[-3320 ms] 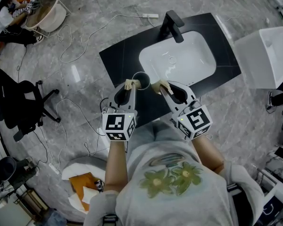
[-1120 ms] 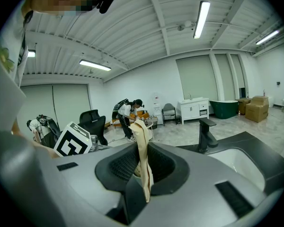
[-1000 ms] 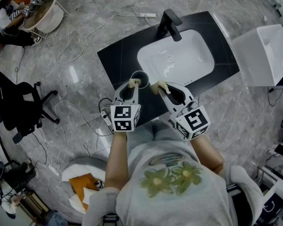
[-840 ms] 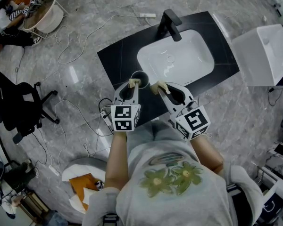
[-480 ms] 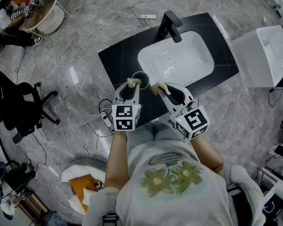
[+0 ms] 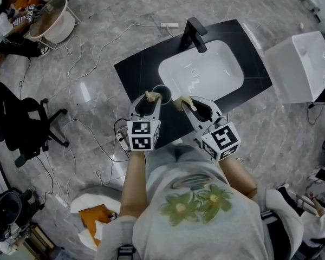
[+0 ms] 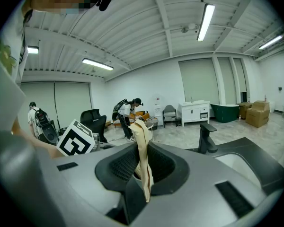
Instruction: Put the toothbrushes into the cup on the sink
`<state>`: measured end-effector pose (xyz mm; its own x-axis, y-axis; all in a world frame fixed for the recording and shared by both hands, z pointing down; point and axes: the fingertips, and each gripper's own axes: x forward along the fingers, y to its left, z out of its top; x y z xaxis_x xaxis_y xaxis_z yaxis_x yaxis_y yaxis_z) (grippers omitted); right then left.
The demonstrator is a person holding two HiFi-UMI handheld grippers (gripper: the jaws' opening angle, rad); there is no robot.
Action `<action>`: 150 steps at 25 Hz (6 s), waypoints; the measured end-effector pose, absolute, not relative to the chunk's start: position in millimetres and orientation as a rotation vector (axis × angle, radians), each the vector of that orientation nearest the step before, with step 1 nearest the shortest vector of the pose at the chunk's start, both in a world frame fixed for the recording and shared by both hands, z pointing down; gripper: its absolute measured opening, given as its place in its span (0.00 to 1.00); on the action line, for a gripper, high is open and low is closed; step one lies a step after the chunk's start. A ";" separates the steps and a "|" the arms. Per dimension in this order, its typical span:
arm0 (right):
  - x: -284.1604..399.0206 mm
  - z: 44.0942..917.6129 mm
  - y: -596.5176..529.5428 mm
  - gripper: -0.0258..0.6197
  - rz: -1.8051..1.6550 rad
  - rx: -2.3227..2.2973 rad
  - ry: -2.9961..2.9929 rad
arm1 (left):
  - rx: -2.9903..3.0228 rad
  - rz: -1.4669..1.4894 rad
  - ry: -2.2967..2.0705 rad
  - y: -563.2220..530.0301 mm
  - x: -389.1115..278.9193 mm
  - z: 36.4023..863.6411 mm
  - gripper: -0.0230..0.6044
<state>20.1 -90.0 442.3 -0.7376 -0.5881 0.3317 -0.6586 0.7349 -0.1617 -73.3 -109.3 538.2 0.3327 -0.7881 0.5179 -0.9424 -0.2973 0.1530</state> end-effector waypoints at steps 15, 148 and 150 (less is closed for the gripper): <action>18.9 421.5 -81.2 0.16 0.349 0.976 -2.708 | 2.238 0.363 -1.609 -99.8 -91.9 471.8 0.34; -34.7 454.4 -129.8 0.16 0.364 0.962 -2.683 | 2.226 0.339 -1.586 -95.0 -126.6 462.3 0.07; -33.3 456.3 -130.3 0.16 0.367 0.963 -2.679 | 2.228 0.342 -1.588 -95.0 -125.6 462.9 0.07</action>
